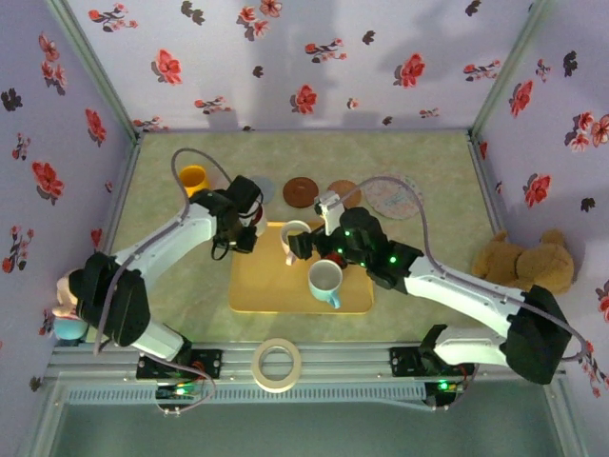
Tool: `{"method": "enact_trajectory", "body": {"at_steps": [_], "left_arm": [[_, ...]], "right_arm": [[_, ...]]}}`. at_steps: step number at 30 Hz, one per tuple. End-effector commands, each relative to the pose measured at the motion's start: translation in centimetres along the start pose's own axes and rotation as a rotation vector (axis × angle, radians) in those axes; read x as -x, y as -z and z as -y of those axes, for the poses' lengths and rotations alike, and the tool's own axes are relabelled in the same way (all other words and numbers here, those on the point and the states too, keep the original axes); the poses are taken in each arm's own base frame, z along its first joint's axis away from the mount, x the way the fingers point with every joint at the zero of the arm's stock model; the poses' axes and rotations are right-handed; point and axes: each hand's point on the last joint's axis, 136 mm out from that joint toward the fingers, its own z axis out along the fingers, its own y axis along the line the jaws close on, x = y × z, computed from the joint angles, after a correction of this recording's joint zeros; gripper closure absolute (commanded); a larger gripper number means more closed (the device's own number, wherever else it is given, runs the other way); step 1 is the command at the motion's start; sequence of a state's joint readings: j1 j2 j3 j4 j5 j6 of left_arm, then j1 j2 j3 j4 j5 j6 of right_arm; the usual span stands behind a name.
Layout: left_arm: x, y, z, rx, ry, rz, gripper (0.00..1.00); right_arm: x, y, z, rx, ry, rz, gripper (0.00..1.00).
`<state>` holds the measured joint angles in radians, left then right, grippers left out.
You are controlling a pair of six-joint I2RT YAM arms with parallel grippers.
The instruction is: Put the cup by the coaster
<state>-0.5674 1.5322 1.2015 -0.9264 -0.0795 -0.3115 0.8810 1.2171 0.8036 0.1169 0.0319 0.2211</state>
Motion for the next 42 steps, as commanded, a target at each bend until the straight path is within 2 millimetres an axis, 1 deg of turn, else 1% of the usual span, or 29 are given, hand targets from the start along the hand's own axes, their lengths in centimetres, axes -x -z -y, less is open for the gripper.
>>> {"method": "enact_trajectory", "body": {"at_steps": [1,7,12,15,18,24,30,33,37,42], "left_arm": [[4.0,1.2,0.0,0.001,-0.032,0.114,1.0],[7.1,0.6,-0.7,0.01,-0.034,0.151,1.0],[10.7,-0.2,-1.7,0.015,-0.006,0.196,1.0],[12.2,-0.8,-2.0,0.02,-0.016,0.199,1.0],[13.3,-1.5,-2.4,0.028,-0.019,0.19,1.0],[14.6,-3.2,-3.2,0.014,0.002,0.172,1.0],[15.4,-4.7,-3.8,0.011,0.01,0.15,1.0],[16.0,-5.1,-3.8,0.011,0.005,0.15,1.0],[16.4,-6.0,-4.0,0.012,-0.001,0.137,1.0],[16.9,-7.1,-4.1,0.015,-0.01,0.118,1.0]], "right_arm": [[2.8,-0.5,0.8,-0.039,-0.049,0.082,0.01],[3.5,-2.1,1.8,-0.056,-0.078,0.094,0.01],[3.8,-3.3,3.1,-0.077,-0.09,0.09,0.01],[4.0,-3.7,3.9,-0.088,-0.103,0.101,0.01],[4.1,-4.1,4.7,-0.101,-0.111,0.111,0.01],[4.1,-5.4,5.9,-0.102,-0.126,0.106,0.01],[4.2,-6.7,6.9,-0.096,-0.136,0.093,0.01],[4.4,-6.9,7.4,-0.096,-0.137,0.085,0.01],[3.9,-7.3,8.1,-0.099,-0.145,0.066,0.01],[3.6,-7.6,8.5,-0.097,-0.151,0.054,0.01]]}}
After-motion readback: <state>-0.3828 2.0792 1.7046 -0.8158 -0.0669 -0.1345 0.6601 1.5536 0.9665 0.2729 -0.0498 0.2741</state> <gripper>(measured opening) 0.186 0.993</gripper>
